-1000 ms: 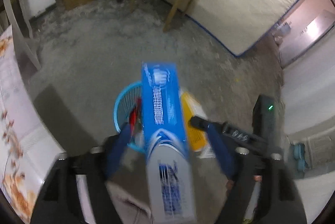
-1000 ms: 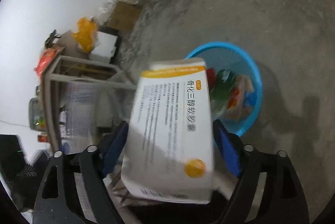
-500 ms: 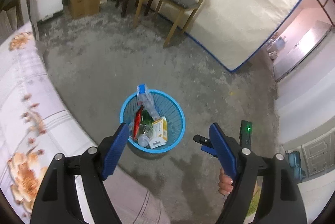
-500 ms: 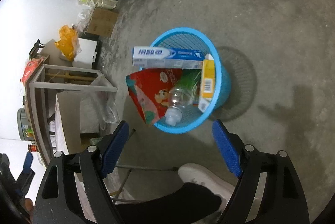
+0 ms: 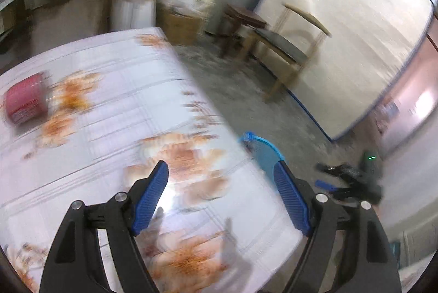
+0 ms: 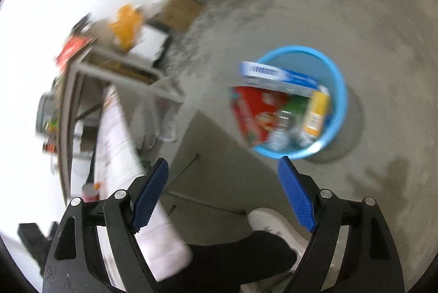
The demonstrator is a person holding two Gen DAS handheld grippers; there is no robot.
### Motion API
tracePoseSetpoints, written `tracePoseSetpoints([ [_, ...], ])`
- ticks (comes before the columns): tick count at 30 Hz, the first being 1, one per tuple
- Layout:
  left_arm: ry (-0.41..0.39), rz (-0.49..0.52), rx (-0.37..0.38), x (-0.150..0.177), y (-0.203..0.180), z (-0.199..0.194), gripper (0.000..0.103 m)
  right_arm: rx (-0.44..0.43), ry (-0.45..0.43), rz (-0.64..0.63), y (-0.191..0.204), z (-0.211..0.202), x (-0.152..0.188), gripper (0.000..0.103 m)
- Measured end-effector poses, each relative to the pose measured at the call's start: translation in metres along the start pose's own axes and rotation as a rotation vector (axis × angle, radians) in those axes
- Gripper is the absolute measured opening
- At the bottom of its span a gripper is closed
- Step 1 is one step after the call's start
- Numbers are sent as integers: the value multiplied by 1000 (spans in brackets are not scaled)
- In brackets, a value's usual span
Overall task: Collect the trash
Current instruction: 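Drop the toothpaste box and medicine box into the wastebasket, opening both tools, then return to the table and grasp the red can with the left tool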
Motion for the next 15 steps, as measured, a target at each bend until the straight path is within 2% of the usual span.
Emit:
tracePoseSetpoints([
  [4,-57,-165,-71,21,67,-31,77,-51,40,-172,76,10,0,78],
  [8,-111,-294,-131,39,120,-55,77,-124,128,-384,169,41,17,78],
  [12,-179,-379,-152,44,159,-76,77,-238,274,-554,261,90,50,78],
  [15,-256,-394,-150,35,178,-91,77,-280,346,-625,313,126,70,77],
])
Point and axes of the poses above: each gripper's, at about its wrist camera, not at the fingertips, and z roughly the way its jaws point, y to its left, x to its underside, the point moved 2 cm from there along z, roughly the way its jaws point, and after that the axes turned 6 degrees about y, right-handed, at the moved point
